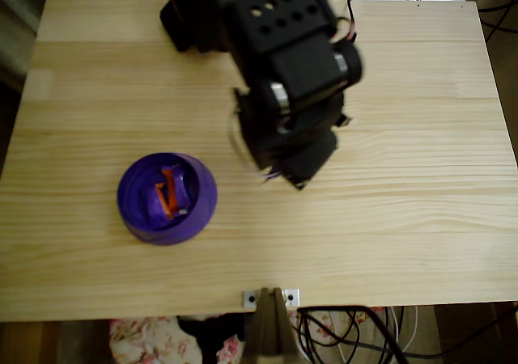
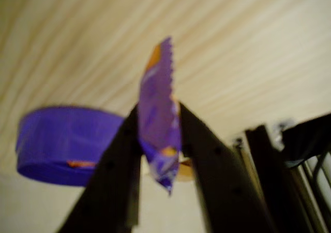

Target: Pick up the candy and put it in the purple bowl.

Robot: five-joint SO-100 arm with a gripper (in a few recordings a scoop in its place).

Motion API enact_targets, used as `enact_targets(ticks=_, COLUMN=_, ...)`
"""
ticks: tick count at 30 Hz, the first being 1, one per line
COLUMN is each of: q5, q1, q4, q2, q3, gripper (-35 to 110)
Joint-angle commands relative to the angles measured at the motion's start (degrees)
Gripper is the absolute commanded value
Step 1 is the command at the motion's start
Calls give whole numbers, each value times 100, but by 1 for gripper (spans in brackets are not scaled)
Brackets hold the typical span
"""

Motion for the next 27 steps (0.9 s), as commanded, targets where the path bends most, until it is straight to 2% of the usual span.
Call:
enact_targets(ticks=1, q5=-237, q1=510, q4=264, q2=861, q3=-677, gripper=3)
enact_targets(ticks=15, q5=-967, q1=1942, q4=712, q2=1046, q3=-1213, gripper=3)
enact_targets(ticks=27, q5=-1318, q1=2619, q4=79, q2=993, q3=-466, gripper=3)
